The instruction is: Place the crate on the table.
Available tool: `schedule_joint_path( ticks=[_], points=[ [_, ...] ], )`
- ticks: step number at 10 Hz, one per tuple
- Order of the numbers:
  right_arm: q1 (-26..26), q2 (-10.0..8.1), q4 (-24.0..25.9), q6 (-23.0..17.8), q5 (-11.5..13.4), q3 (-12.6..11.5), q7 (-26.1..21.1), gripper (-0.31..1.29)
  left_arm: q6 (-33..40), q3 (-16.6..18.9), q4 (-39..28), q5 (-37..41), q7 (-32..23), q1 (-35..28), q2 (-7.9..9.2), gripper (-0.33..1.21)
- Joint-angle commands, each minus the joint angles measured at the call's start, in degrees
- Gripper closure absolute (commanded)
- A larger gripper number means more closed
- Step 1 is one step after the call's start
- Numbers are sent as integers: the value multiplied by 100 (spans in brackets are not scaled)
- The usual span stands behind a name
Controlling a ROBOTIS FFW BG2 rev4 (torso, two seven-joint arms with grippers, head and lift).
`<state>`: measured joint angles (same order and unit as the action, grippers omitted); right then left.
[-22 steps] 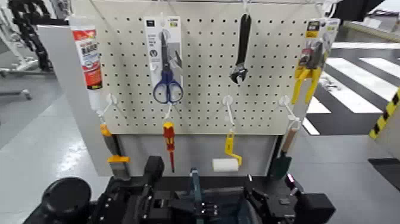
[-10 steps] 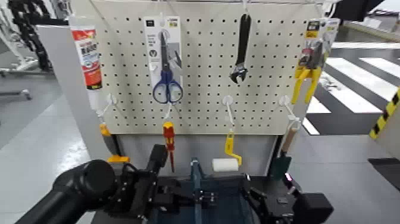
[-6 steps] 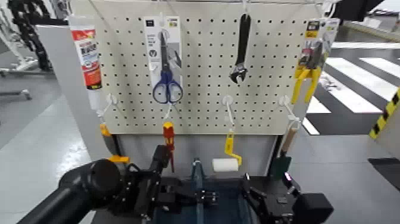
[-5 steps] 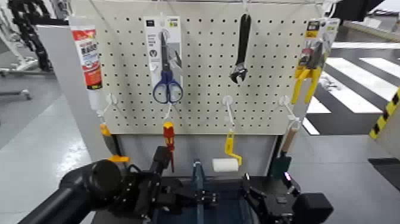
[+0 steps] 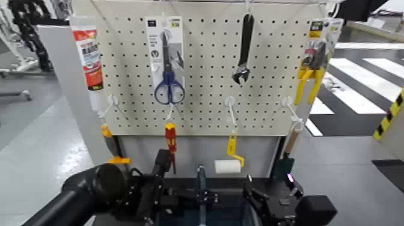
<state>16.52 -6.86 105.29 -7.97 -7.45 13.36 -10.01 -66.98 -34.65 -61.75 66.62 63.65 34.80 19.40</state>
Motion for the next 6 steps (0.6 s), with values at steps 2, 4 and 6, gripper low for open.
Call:
schedule_joint_path(
  ticks=[2,4,6],
  points=[
    [0,0,0,-21,-10,-9,0,14,176,99,-48,9,-2,-8,-15,58],
    [9,0,0,-21,-28,-18,0,14,291,248,-171,0,-108,-113,-50,32],
    [9,-9,0,-21,-37,-18,0,14,370,468,-391,0,-433,-298,-85,20]
  ],
)
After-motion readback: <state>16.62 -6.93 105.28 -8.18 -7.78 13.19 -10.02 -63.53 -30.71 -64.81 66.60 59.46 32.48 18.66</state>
